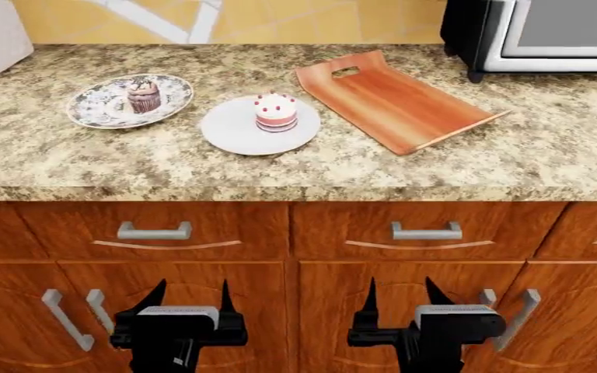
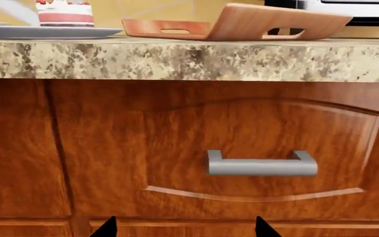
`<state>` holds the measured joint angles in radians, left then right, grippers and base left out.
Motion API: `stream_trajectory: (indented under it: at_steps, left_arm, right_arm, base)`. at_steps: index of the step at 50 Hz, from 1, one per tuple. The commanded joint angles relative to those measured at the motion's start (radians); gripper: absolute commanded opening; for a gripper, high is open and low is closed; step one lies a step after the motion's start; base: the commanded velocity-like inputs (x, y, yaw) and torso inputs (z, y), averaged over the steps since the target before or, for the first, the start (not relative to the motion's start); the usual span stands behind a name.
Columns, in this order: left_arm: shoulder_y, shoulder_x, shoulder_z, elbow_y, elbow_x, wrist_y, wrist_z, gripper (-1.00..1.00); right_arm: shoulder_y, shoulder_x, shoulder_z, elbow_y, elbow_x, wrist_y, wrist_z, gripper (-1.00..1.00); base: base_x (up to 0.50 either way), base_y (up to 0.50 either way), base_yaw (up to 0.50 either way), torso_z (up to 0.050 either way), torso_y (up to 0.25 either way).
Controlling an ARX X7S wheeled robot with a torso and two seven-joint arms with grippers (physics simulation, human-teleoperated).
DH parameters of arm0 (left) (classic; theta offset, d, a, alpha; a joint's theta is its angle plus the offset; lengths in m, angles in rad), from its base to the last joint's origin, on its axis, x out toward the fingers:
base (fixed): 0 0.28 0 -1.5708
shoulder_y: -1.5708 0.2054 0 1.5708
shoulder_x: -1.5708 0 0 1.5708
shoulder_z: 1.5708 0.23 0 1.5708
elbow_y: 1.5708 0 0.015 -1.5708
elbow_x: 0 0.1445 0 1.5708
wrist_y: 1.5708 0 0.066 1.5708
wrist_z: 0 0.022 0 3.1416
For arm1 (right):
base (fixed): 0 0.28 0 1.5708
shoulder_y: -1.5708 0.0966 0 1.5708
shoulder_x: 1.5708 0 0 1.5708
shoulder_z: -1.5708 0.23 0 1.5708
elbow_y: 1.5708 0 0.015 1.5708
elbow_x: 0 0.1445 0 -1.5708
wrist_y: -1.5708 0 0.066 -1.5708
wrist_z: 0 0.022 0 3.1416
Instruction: Move the dessert items from the plate to the tray.
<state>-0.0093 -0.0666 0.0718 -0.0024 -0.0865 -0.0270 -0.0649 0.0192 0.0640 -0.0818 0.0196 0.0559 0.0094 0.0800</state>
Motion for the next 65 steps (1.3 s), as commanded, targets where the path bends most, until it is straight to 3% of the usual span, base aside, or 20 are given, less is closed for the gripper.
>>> stream_trajectory:
  at_steps: [1,14,26,27,28,41,43,45,48,51,52,53,55,61,65]
  left_arm:
    - [0.000,-0.017,0.018,-0.005,-0.015,-0.008,-0.017,1.00]
    - [-0.007,-0.029,0.035,-0.007,-0.034,-0.013,-0.034,1.00]
    - [-0.007,-0.041,0.041,-0.003,-0.059,-0.009,-0.045,1.00]
    - [0.045,-0.180,0.100,-0.026,-0.234,-0.026,-0.092,1.00]
    - [0.001,0.055,-0.069,0.006,0.061,-0.029,0.063,1.00]
    - [0.004,0.017,-0.027,0.009,0.028,-0.023,0.014,1.00]
    - [-0.005,0.005,-0.037,0.033,0.005,-0.060,0.017,1.00]
    - [-0.041,-0.047,-0.056,-0.049,0.008,-0.015,0.041,1.00]
    - [-0.132,-0.154,-0.064,-0.360,0.064,0.159,0.074,1.00]
    - [-0.269,-0.244,-0.045,-0.797,0.139,0.424,0.050,1.00]
    - [-0.329,-0.274,-0.021,-0.947,0.176,0.551,0.017,1.00]
    - [-0.367,-0.299,0.007,-1.097,0.207,0.642,-0.017,1.00]
    - [-0.278,-0.344,0.035,-1.306,0.220,0.620,-0.058,1.00]
    - [-0.024,-0.420,0.067,-1.306,0.161,0.545,-0.106,1.00]
    - [0.045,-0.435,0.069,-1.306,0.128,0.485,-0.122,1.00]
  right_arm:
    - [0.003,0.015,-0.019,0.003,0.018,0.003,0.017,1.00]
    - [-0.004,0.028,-0.031,0.001,0.043,-0.020,0.028,1.00]
    - [-0.010,0.038,-0.042,-0.006,0.065,-0.038,0.041,1.00]
    - [-0.048,0.028,-0.050,-0.085,0.080,-0.030,0.040,1.00]
    - [-0.015,-0.056,0.072,-0.008,-0.028,-0.028,-0.070,1.00]
    - [-0.025,-0.011,0.015,-0.033,-0.002,-0.016,-0.018,1.00]
    - [-0.032,0.014,0.014,-0.159,-0.003,0.077,-0.019,1.00]
    - [0.040,0.086,0.021,-0.436,-0.028,0.360,-0.030,1.00]
    - [0.331,0.224,0.008,-0.775,-0.052,0.810,-0.111,1.00]
    - [0.674,0.323,-0.044,-0.843,-0.031,1.260,-0.201,1.00]
    - [0.771,0.350,-0.074,-0.828,-0.022,1.337,-0.228,1.00]
    - [0.846,0.367,-0.098,-0.805,-0.014,1.371,-0.248,1.00]
    - [0.943,0.386,-0.137,-0.752,-0.002,1.385,-0.276,1.00]
    - [1.027,0.397,-0.207,-0.623,-0.002,1.298,-0.296,1.00]
    - [1.024,0.403,-0.217,-0.602,0.003,1.274,-0.305,1.00]
  base:
    - [0.00,0.50,0.00,0.000,0.000]
    - [0.01,0.49,0.00,0.000,0.000]
    - [0.00,0.00,0.00,0.000,0.000]
    - [0.00,0.00,0.00,0.000,-0.011]
    - [0.00,0.00,0.00,0.000,0.000]
    - [0.00,0.00,0.00,0.000,0.000]
    - [0.00,0.00,0.00,0.000,0.000]
    - [0.00,0.00,0.00,0.000,0.000]
    - [0.00,0.00,0.00,0.000,0.000]
    - [0.00,0.00,0.00,0.000,0.000]
    - [0.00,0.00,0.00,0.000,0.000]
    - [0.00,0.00,0.00,0.000,0.000]
    - [0.00,0.00,0.00,0.000,0.000]
    - [0.34,0.00,0.00,0.000,0.000]
    - [0.50,0.00,0.00,0.000,0.000]
